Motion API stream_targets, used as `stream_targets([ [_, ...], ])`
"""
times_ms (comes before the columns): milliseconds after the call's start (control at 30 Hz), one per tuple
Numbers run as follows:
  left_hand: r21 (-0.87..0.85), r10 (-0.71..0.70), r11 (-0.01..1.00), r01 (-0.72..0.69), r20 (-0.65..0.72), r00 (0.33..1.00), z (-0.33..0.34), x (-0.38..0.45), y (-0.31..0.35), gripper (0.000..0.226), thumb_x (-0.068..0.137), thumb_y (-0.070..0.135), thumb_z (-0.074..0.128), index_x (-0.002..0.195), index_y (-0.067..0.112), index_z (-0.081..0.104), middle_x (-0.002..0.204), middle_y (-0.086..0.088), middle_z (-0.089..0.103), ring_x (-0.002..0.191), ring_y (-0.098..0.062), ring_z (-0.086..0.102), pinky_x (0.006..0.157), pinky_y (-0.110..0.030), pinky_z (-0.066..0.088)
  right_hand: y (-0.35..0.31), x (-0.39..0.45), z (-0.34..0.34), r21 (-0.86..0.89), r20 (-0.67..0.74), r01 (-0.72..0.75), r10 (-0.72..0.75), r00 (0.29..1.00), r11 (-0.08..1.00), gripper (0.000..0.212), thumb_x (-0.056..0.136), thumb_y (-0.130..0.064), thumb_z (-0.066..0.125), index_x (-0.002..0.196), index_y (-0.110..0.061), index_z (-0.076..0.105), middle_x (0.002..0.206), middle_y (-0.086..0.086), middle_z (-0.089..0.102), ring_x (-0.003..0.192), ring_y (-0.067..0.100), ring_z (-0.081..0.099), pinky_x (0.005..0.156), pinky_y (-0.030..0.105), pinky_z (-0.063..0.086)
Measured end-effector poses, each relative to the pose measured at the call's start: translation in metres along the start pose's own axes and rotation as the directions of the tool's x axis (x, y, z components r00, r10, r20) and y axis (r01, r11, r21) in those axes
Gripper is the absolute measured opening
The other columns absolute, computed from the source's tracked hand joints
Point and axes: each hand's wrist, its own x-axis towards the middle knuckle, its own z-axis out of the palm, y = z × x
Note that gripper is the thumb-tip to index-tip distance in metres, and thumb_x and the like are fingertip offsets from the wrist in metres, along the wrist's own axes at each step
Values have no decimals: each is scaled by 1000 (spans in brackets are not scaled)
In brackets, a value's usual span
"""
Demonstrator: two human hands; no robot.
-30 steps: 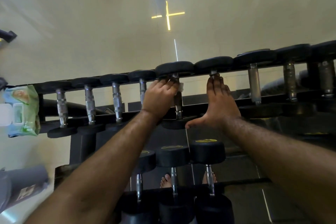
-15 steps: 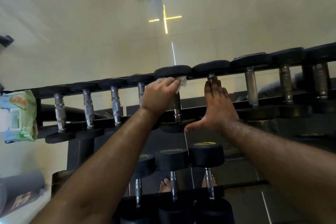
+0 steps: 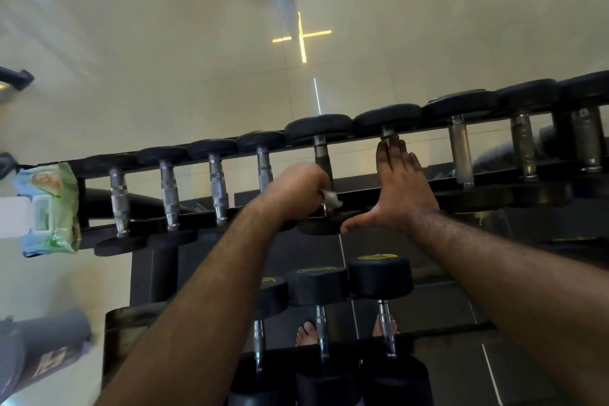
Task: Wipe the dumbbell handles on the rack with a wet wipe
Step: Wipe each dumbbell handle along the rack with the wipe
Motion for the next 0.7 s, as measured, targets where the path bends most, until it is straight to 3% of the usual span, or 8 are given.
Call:
stream_targets([
  [67,-22,-30,999,24,-336,941,-1,3,-3,17,95,11,67,104,18,79,102,1,67,91,-17,61,81,-34,54,0,0,2,-4,-2,-7,7,1000,1000,185,32,-116,49,165,-14,-28,173,12,-34,162,30,-25,134,47,-6],
  [133,13,-60,997,76,-482,874,7,4,4,18,93,7,67,102,14,80,98,-2,66,89,-20,61,78,-35,55,1,0,2,-13,-14,-9,9,1000,1000,185,32,-116,49,166,-13,-27,174,12,-32,163,29,-24,135,47,-5],
  [200,26,-87,994,107,-417,905,21,1,16,15,93,9,68,101,14,79,99,-4,66,87,-21,62,76,-33,54,1,-1,2,-23,-26,-4,3,1000,1000,185,30,-117,44,166,-12,-25,175,12,-30,163,29,-22,135,49,-4],
  [300,-29,-128,992,126,-92,988,27,-7,29,8,95,19,68,98,21,75,95,0,67,86,-19,63,73,-31,48,2,-1,5,-61,-61,-29,26,998,998,185,26,-118,32,167,-11,-24,177,11,-25,165,28,-17,134,53,-3],
  [433,-191,-170,965,181,76,983,7,-16,31,15,99,30,68,85,23,69,86,0,67,79,-14,63,62,-29,44,5,-5,7,-86,-34,-35,32,999,996,183,27,-119,23,166,-11,-26,177,10,-26,165,26,-13,132,59,-9],
  [533,-356,-198,921,157,-82,977,-8,-16,35,9,97,29,70,91,23,70,90,3,67,81,-8,61,65,-28,46,21,-11,3,-178,6,28,-27,1000,984,161,48,-115,16,166,-14,-25,178,12,-21,166,28,-10,131,59,-11],
  [633,-502,-224,864,32,-327,918,-9,-13,55,9,100,22,63,100,26,72,91,10,67,84,-2,61,69,-24,50,56,-16,-12,-239,-78,-10,-9,997,971,138,66,-108,-4,173,-21,-3,180,13,-2,167,29,-1,132,57,-7],
  [700,-560,-275,828,13,-386,880,-5,-4,65,13,98,18,62,101,18,74,93,3,71,86,-10,67,75,-34,61,91,-13,-26,-221,-136,-50,20,990,974,129,74,-105,-2,173,-23,7,180,13,3,167,30,0,134,55,-2],
])
